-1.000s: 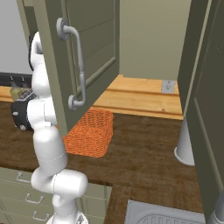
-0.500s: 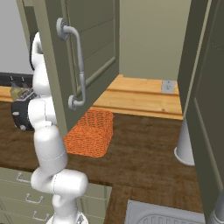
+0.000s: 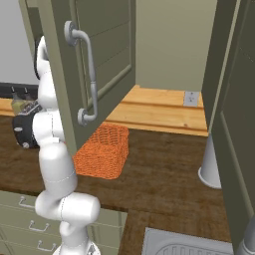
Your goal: Open the cabinet, pick up the bread from the cabinet and place it in the basket. Then move the basket to the dining counter.
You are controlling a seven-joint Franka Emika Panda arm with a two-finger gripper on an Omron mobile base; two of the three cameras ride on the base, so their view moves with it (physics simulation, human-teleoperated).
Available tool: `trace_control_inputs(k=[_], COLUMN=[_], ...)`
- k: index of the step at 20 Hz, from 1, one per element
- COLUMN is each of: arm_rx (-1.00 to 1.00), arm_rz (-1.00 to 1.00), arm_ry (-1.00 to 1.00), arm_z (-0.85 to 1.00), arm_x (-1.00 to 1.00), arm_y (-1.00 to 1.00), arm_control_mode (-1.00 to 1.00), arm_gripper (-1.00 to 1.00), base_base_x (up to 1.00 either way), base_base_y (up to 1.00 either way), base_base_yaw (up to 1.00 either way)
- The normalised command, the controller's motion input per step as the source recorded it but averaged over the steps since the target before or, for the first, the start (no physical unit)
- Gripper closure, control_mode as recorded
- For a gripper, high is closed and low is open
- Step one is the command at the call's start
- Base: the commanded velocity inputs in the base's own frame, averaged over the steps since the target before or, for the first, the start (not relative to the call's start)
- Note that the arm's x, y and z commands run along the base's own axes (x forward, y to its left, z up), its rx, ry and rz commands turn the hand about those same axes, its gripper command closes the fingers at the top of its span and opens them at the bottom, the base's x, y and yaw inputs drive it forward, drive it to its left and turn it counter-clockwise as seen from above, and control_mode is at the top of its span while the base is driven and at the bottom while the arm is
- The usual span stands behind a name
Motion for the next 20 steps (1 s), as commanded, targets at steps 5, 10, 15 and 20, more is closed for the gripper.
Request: trace_control_inputs(k=[5, 10, 15, 20], arm_rx=[-0.04, -0.01, -0.01, 0.00], arm_rz=[0.00, 0.03, 0.01, 0.00], arm_ry=[0.07, 0.00, 0.00, 0.00], arm_z=[-0.71, -0.03, 0.00, 0.07], arm_x=[0.01, -0.36, -0.67, -0.84], arm_y=[0.07, 0.00, 0.02, 0.00], arm_control_mode=[-1.00, -1.00, -1.00, -1.00], arm_gripper=[1.00, 1.00, 1.00, 1.00], base_base_x=[0.00, 0.00, 0.00, 0.00], base_base_y=[0.00, 0.00, 0.00, 0.00], base_base_yaw=[0.00, 0.00, 0.00, 0.00])
